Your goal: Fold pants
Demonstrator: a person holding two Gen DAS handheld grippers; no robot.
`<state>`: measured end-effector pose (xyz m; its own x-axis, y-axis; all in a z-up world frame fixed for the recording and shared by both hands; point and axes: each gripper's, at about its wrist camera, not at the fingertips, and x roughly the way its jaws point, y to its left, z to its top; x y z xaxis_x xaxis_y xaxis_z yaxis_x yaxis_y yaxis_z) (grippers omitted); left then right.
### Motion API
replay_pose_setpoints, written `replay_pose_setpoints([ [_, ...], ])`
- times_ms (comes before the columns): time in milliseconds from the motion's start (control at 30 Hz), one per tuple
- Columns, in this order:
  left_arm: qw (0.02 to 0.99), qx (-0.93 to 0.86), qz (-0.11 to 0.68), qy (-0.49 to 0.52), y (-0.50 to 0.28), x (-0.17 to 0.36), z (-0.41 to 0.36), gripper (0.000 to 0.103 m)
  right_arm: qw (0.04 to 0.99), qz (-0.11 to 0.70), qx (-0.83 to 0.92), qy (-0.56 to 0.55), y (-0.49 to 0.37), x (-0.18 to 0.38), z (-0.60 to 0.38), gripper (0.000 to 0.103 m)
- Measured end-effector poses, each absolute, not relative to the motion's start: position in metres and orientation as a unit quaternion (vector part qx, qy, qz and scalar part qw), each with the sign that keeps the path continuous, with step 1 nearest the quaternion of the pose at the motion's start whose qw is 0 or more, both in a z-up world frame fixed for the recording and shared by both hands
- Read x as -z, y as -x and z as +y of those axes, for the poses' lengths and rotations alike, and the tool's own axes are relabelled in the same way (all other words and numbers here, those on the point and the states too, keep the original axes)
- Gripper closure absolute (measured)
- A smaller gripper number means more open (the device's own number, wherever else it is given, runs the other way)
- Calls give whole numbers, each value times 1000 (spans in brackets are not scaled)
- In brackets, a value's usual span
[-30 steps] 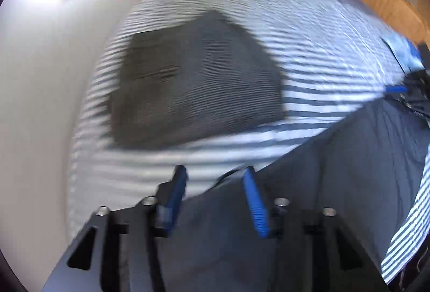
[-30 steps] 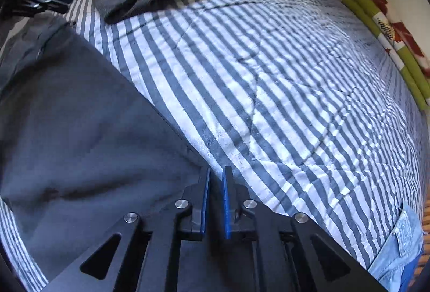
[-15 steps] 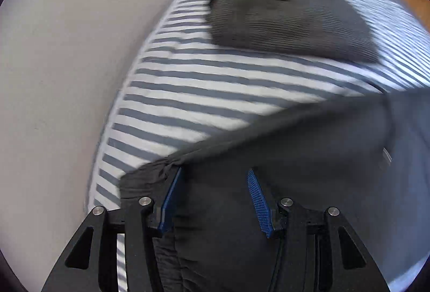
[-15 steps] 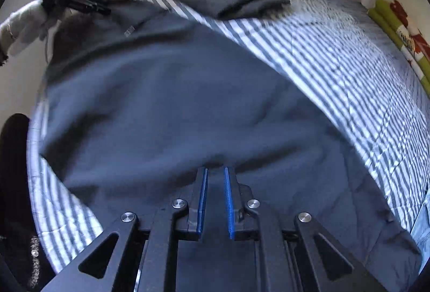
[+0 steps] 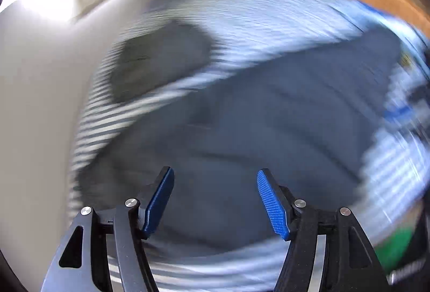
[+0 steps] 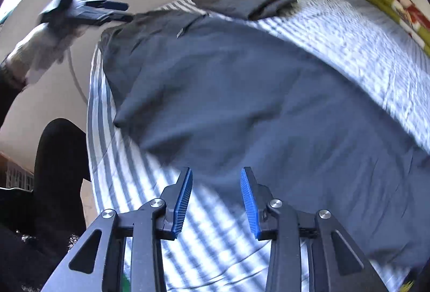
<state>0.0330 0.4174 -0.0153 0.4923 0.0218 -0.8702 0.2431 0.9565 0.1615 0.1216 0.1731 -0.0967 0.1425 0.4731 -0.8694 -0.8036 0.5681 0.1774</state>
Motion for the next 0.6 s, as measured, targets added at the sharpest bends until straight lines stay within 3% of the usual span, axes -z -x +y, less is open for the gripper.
replay_pose_setpoints([
  [167, 811, 155, 509, -242, -3, 45, 313, 35, 756, 508, -401, 97, -107, 104, 147, 87],
  [333, 762, 149, 487, -401, 0, 80, 265, 35, 768, 506, -386, 66, -87, 99, 121, 87],
  [433, 746, 139, 506, -411, -11, 93, 262, 37, 771, 507, -383, 50, -83, 100, 113, 87],
  [533, 765, 165, 542, -307, -32, 79, 278, 84, 773, 506, -381, 43, -82, 101, 111, 87],
  [600, 779, 171, 546, -256, -37, 66, 288, 88, 771, 504, -387, 46, -78, 101, 112, 87],
])
